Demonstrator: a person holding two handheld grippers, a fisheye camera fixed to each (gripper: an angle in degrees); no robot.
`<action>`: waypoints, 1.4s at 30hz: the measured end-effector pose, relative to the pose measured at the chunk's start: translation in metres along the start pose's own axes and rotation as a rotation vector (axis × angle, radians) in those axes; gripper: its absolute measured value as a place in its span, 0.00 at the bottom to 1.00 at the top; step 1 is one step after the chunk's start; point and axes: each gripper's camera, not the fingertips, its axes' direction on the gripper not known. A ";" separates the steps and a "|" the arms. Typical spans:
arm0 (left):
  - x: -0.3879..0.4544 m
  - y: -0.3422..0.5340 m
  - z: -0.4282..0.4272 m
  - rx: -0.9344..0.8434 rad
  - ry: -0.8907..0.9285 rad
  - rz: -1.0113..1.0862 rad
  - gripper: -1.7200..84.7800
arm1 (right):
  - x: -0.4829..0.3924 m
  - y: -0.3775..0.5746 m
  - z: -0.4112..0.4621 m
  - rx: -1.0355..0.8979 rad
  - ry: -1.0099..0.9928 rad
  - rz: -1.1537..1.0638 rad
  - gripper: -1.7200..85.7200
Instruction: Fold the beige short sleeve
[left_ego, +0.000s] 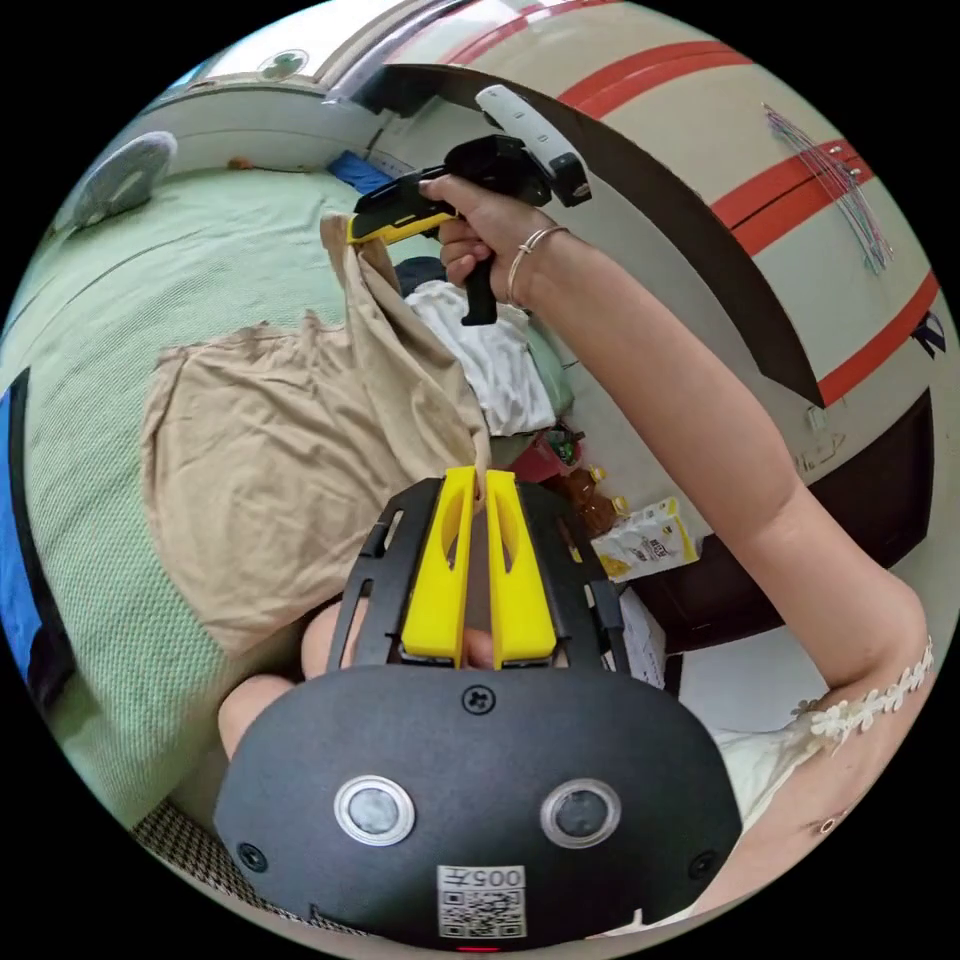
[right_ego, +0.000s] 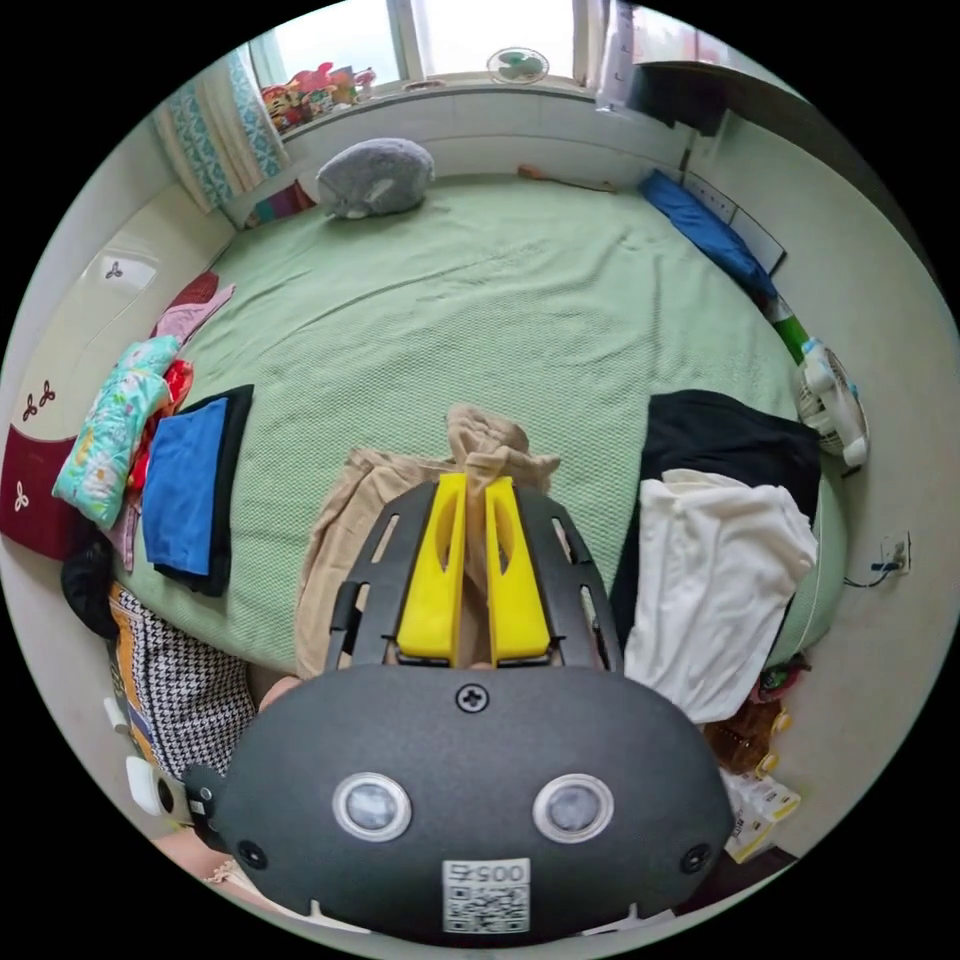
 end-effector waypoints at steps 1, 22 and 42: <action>-0.011 0.005 -0.007 0.004 -0.025 -0.025 0.06 | -0.017 -0.003 0.007 -0.008 -0.008 -0.017 0.01; -0.140 0.031 0.016 -0.097 -0.113 -0.300 0.15 | -0.047 0.010 0.040 0.017 -0.063 -0.239 0.20; -0.124 -0.025 0.104 -0.261 -0.285 -0.313 0.12 | 0.022 0.065 0.092 -0.078 -0.074 -0.193 0.13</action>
